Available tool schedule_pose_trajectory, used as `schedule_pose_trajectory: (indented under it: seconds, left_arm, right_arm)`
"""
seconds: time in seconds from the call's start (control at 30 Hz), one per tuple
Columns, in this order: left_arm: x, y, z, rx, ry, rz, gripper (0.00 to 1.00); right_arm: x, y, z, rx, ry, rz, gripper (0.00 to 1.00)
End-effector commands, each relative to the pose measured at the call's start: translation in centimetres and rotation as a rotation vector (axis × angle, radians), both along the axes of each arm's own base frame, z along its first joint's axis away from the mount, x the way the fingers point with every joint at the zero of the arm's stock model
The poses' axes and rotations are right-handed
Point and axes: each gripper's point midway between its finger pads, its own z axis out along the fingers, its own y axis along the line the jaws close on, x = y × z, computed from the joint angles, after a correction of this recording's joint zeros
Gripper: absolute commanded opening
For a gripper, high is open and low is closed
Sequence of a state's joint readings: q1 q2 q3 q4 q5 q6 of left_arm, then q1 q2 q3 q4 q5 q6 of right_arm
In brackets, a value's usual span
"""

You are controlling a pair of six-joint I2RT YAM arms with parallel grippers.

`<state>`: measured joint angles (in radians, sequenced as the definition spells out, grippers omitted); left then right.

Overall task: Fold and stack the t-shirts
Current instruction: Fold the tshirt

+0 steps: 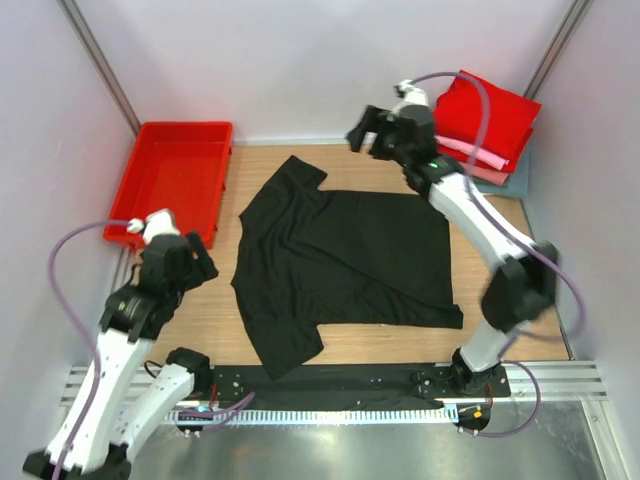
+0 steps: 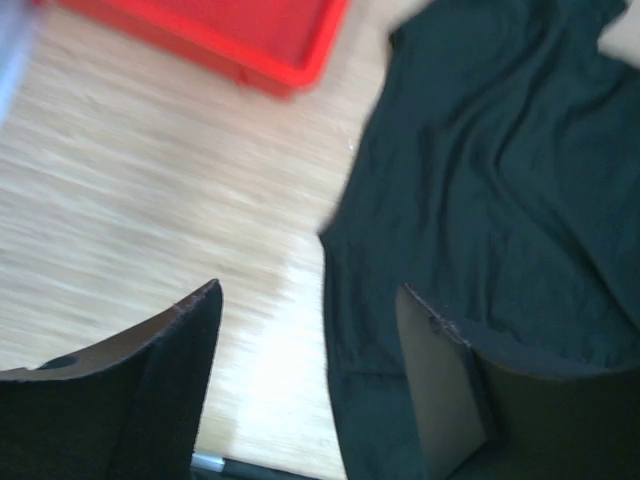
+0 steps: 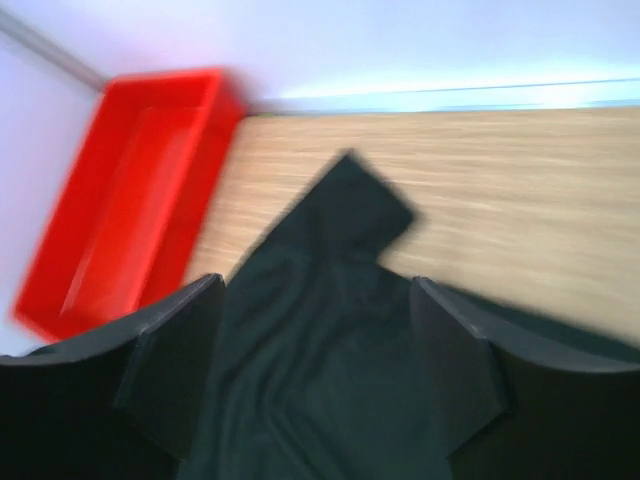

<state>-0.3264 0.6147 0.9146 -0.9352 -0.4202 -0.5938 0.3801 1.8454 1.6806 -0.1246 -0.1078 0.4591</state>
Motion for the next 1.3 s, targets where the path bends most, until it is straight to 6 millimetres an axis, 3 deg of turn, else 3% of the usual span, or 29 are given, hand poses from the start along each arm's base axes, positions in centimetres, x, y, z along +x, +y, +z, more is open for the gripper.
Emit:
schedule_pose_trajectory:
  seconds: [0.0,0.03,0.07,0.1,0.13,0.17,0.2,0.33,0.43,0.57,0.7,1.1,1.2,1.23,1.27]
  left_arm:
    - [1.9,-3.4,-1.9,-0.059,0.146,-0.109,0.7]
    - [1.8,-4.4,-3.1,-0.076,0.206,-0.131,0.65]
    - [1.5,-6.6,-3.9,-0.112,0.249,-0.176,0.64]
    - [1.3,-8.2,-5.5,-0.102,0.322,-0.205,0.64]
    - [0.8,-9.0,-6.3,-0.074,0.35,-0.205,0.64]
    - [-0.5,-11.8,-6.6,-0.084,0.367,-0.267,0.65]
    - [-1.2,-13.0,-7.6,-0.075,0.403,-0.281,0.66]
    - [-5.6,-16.2,-9.5,-0.069,0.459,-0.335,0.7]
    - [-9.1,-17.9,-11.9,-0.087,0.529,-0.364,0.71]
    - [-13.6,-18.5,-15.1,-0.044,0.61,-0.398,0.71]
    - [-15.7,-18.6,-17.6,-0.07,0.64,-0.395,0.71]
    - [-16.6,-18.3,-22.4,-0.069,0.68,-0.405,0.63]
    - [-16.5,-18.6,-22.9,-0.083,0.666,-0.417,0.41]
    - [-16.2,-18.6,-22.7,-0.077,0.648,-0.423,0.22]
    - [-15.9,-18.4,-22.1,-0.059,0.637,-0.421,0.12]
  right_arm:
    - [-5.8,-12.7,0.9,-0.259,-0.011,-0.449,0.91]
    - [-7.4,-14.2,0.5,-0.28,0.0,-0.496,0.96]
    - [-10.2,-16.0,1.7,-0.28,-0.007,-0.537,1.0]
    - [-11.9,-17.4,-1.0,-0.328,0.048,-0.561,1.0]
    - [-13.1,-18.8,-1.6,-0.337,0.068,-0.605,1.0]
    - [-14.5,-19.6,-2.3,-0.354,0.098,-0.608,1.0]
    - [-16.1,-20.1,-2.9,-0.352,0.104,-0.599,1.0]
    - [-19.3,-20.4,-4.1,-0.315,0.152,-0.556,1.0]
    - [-21.3,-19.2,-5.2,-0.206,0.219,-0.525,1.0]
    - [-23.0,-16.1,-8.7,-0.057,0.339,-0.423,1.0]
    - [-24.3,-16.5,-11.9,-0.07,0.425,-0.451,1.0]
    - [-25.3,-16.5,-12.3,-0.079,0.439,-0.43,1.0]
    - [-25.5,-16.8,-12.4,-0.095,0.44,-0.444,1.0]
    - [-25.9,-17.3,-12.5,-0.123,0.441,-0.468,1.0]
    - [-26.0,-17.3,-12.3,-0.131,0.436,-0.475,1.0]
